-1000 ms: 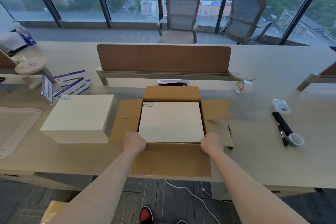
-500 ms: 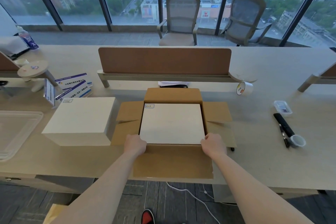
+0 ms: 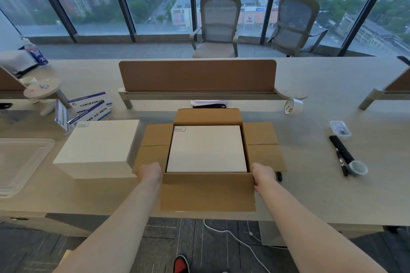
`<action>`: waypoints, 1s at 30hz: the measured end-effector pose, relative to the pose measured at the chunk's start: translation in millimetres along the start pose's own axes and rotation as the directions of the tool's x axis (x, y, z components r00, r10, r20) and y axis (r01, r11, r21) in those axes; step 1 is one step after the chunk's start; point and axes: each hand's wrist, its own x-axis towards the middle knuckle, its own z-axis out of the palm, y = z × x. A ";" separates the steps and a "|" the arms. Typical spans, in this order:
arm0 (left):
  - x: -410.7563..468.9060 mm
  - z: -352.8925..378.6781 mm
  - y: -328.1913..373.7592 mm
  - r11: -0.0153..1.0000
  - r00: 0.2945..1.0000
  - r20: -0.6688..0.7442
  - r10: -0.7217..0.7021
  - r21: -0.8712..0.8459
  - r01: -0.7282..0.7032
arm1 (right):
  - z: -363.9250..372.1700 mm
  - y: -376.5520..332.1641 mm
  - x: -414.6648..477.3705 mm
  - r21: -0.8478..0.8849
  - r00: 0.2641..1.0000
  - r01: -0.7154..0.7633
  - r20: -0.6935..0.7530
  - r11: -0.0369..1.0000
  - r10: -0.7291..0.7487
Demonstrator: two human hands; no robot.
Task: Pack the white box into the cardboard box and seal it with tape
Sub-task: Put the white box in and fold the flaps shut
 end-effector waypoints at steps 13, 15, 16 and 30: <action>-14.6 4.6 -14.8 0.984 0.984 0.012 0.180 -0.008 -0.180 | -9.4 25.7 -18.0 -0.366 0.906 0.348 -0.106 0.863 -0.410; -18.9 10.6 -13.9 0.972 0.974 0.053 0.218 0.081 -0.222 | -9.1 26.2 -19.5 -0.400 0.883 0.402 -0.070 0.823 -0.465; -20.9 14.1 -13.3 0.959 0.967 0.074 0.243 0.133 -0.251 | -8.5 27.5 -19.0 -0.423 0.865 0.438 -0.043 0.793 -0.500; -20.7 33.5 -15.2 0.702 0.913 0.223 0.340 0.586 -0.405 | 9.6 23.6 -0.9 -0.669 0.801 0.538 0.217 0.512 -0.558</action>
